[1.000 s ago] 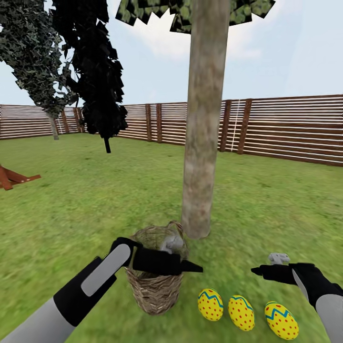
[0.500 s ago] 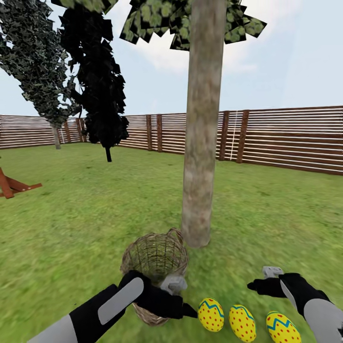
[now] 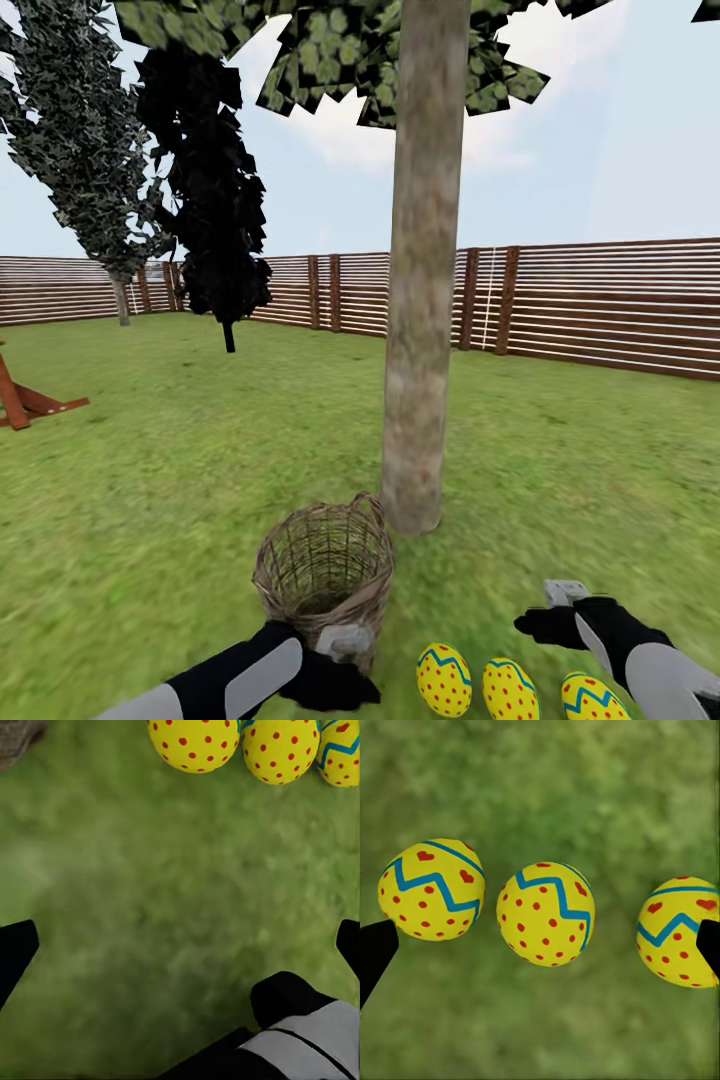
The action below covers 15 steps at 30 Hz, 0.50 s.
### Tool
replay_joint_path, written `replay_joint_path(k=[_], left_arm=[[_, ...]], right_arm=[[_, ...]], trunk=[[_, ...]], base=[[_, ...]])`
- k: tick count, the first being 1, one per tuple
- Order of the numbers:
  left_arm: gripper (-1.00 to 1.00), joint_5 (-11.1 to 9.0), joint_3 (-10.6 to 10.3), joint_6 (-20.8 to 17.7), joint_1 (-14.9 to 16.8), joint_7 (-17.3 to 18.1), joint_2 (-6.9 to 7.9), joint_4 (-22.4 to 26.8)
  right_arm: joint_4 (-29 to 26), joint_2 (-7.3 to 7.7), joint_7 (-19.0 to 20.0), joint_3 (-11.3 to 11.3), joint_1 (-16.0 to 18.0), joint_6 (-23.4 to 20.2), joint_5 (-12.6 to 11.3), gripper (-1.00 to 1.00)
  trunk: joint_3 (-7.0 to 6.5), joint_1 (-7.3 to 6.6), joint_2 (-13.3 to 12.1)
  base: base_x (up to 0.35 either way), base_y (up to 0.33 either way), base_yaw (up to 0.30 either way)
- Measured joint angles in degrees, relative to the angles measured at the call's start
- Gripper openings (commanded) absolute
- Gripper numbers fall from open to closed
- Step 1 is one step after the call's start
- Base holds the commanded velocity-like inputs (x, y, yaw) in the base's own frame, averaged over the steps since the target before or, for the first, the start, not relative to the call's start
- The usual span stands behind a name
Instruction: Take the three Easter eggs out of the wicker basket on the lawn in the garden, then place them on the lawn next to a single tree (choose any tree) so that all three eggs are next to the same tree and none are left in the basket.
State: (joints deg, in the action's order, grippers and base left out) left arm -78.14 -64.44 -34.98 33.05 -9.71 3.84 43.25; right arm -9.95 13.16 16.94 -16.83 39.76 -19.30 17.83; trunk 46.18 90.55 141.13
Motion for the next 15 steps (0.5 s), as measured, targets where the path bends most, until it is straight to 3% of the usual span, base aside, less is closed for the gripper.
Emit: replay_joint_path(k=[2,4,6,15], left_arm=[[1.00,-0.1,-0.2,0.7,0.0,0.0,-0.65,-2.4],[1.00,-0.1,-0.4,3.3,0.0,0.2,-2.65,-9.3],[1.00,-0.1,-0.4,3.7,0.0,0.2,-3.10,-10.9],[1.00,-0.1,-0.5,4.3,-0.9,0.1,-3.33,-14.8]], right_arm=[[0.6,-0.01,-0.2,0.0,-0.2,1.2,-0.1,1.00],[3.0,-0.05,-1.2,0.0,-0.3,3.3,0.2,1.00],[3.7,-0.06,-2.0,0.0,-0.3,3.5,0.2,1.00],[7.0,-0.14,-5.2,0.1,-2.1,4.5,0.3,1.00]], trunk=[[-0.36,-0.44,-0.8],[-0.72,-0.88,-1.6],[-1.08,-1.32,-2.4],[-2.69,-3.30,-6.0]], base=[[0.000,0.000,0.000],[0.000,0.000,0.000],[0.000,0.000,0.000],[0.000,0.000,0.000]])
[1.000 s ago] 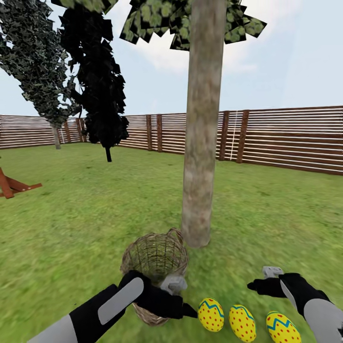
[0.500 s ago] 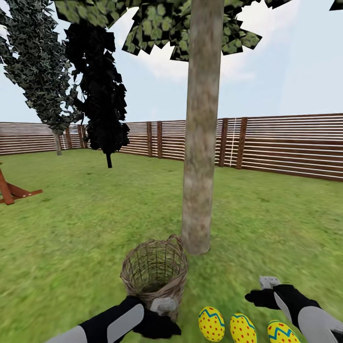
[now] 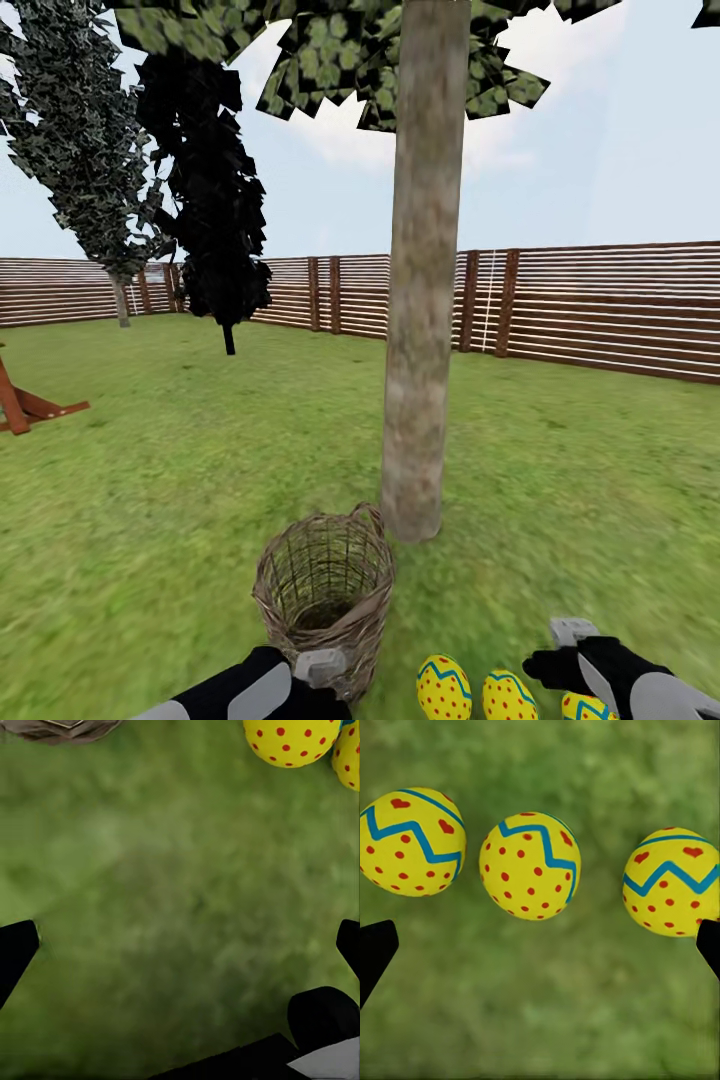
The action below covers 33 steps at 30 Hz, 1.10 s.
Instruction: Take the three Easter eggs out of the wicker basket on the lawn in the garden, then place them on the lawn next to a single tree (choose any tree) so that all three eggs are next to the same tree and none are left in the basket.
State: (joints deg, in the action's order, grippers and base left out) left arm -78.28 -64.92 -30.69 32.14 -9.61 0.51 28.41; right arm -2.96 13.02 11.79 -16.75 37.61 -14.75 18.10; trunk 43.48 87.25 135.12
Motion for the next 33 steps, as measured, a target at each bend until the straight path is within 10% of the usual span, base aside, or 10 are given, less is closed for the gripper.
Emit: replay_joint_path(k=[9,33], left_arm=[[1.00,0.1,0.0,1.5,-2.5,-0.1,0.03,-6.9],[1.00,-0.1,0.0,15.3,-8.2,-0.4,-3.43,-17.7]], right_arm=[[2.3,-5.70,-13.6,-0.1,-6.9,11.5,1.3,1.00],[4.6,-7.81,-14.2,-0.1,-20.0,19.5,4.2,1.00]], trunk=[[-1.60,-1.97,-3.6],[-5.92,-7.25,-13.2]], base=[[0.000,0.000,0.000],[0.000,0.000,0.000]])
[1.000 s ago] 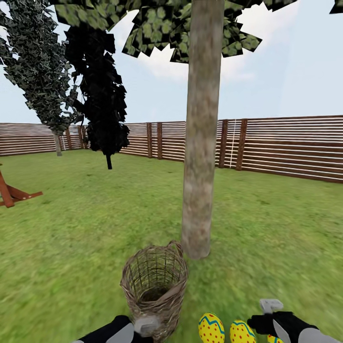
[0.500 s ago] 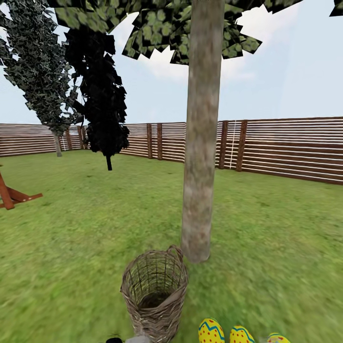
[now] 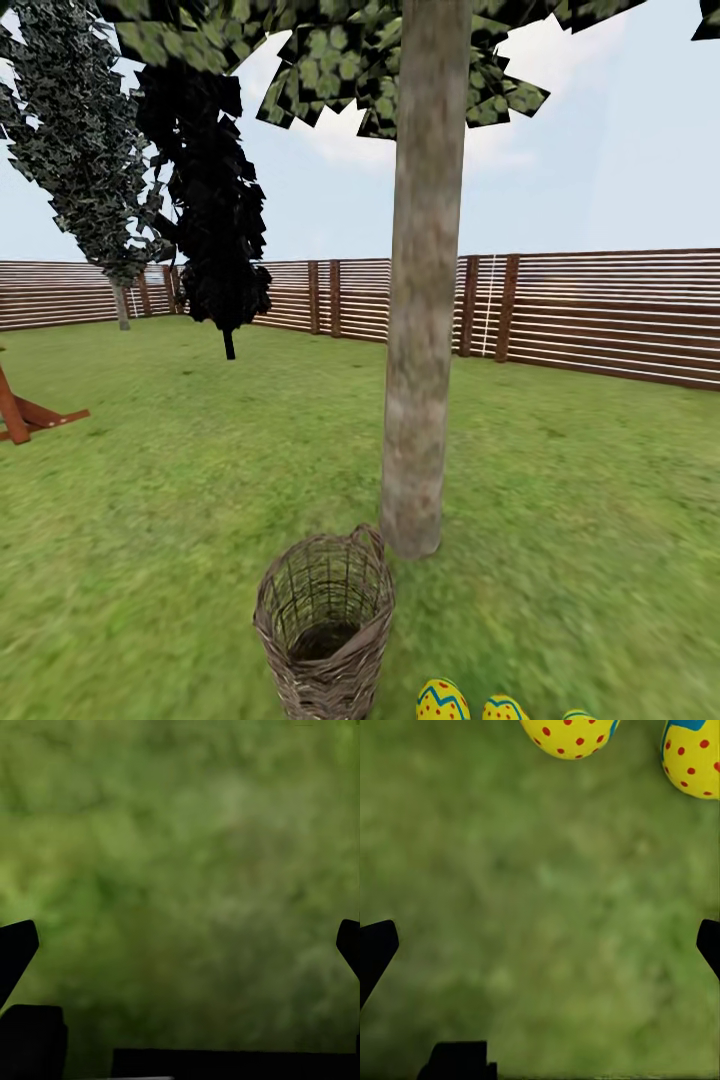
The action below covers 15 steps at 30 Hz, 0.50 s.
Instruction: Take the three Easter eggs out of the wicker basket on the lawn in the garden, then place them on the lawn next to a single tree (choose any tree) so that all three eggs are next to the same tree and none are left in the basket.
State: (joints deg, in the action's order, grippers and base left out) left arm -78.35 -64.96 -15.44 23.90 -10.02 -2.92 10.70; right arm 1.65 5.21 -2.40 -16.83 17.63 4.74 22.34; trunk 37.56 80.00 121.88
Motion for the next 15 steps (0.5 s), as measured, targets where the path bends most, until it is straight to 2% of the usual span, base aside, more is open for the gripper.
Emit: replay_joint_path(k=[6,10,15], left_arm=[[1.00,0.0,0.0,1.5,-1.0,-0.1,-0.04,-1.0],[1.00,0.0,0.0,1.5,-2.2,-0.1,-0.08,-1.5],[1.00,-0.1,0.0,1.4,-2.9,0.1,-0.36,-1.5]], right_arm=[[0.0,-0.06,0.5,0.0,-0.3,0.2,-0.2,1.00],[0.1,-1.09,0.5,0.0,-0.3,-0.5,-0.4,1.00],[0.4,-1.34,0.2,-0.1,-0.3,-0.9,-0.5,1.00]], trunk=[[-1.08,-1.32,-2.4],[-1.60,-2.20,-4.0],[-2.06,-3.29,-6.0]], base=[[0.000,0.000,0.000],[0.000,0.000,0.059],[0.000,0.000,0.087]])
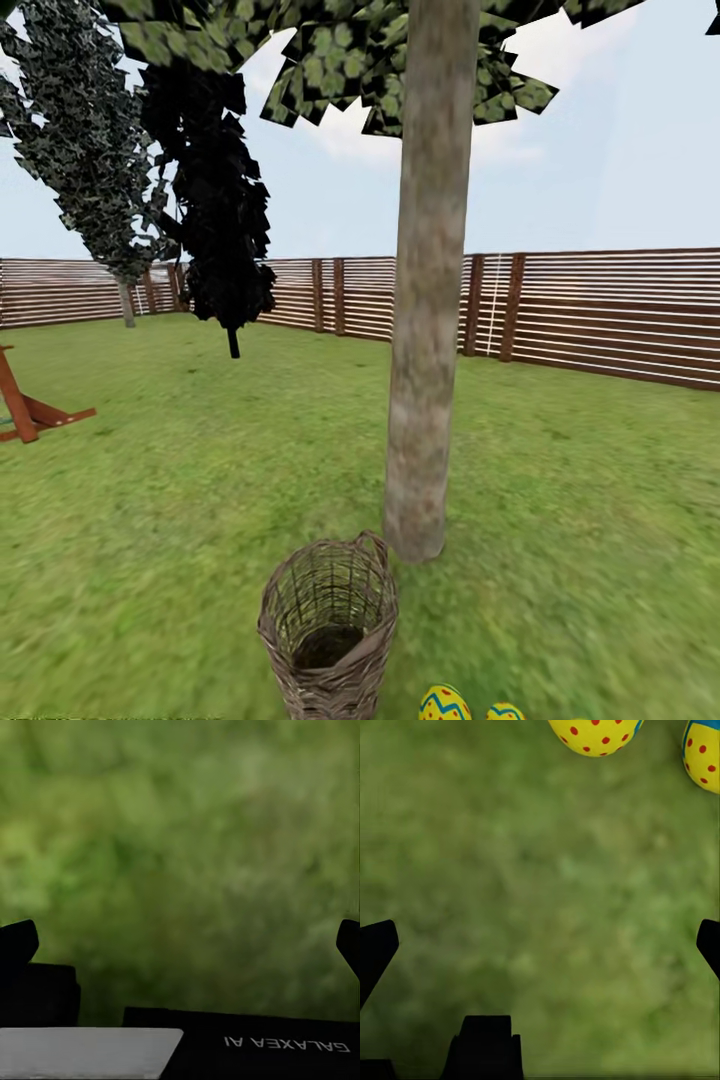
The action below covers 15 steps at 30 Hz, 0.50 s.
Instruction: Take the three Easter eggs out of the wicker basket on the lawn in the garden, then place them on the lawn next to a single tree (choose any tree) so that all three eggs are next to the same tree and none are left in the basket.
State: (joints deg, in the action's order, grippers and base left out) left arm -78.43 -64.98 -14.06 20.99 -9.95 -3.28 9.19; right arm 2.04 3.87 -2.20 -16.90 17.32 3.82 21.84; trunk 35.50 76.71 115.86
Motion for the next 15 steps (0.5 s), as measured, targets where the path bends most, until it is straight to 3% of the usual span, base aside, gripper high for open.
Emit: replay_joint_path(k=[11,15], left_arm=[[1.00,-0.3,0.0,0.2,-0.7,0.1,0.37,-0.1],[1.00,-0.3,0.1,0.3,-0.7,0.2,0.48,-0.1]], right_arm=[[0.8,-0.04,0.0,0.0,0.0,-0.1,0.2,1.00],[0.8,0.00,0.1,0.0,0.0,0.0,0.2,1.00]], trunk=[[-0.99,-2.42,-4.4],[-0.64,-2.42,-4.4]], base=[[0.000,0.000,0.091],[0.000,0.000,0.091]])
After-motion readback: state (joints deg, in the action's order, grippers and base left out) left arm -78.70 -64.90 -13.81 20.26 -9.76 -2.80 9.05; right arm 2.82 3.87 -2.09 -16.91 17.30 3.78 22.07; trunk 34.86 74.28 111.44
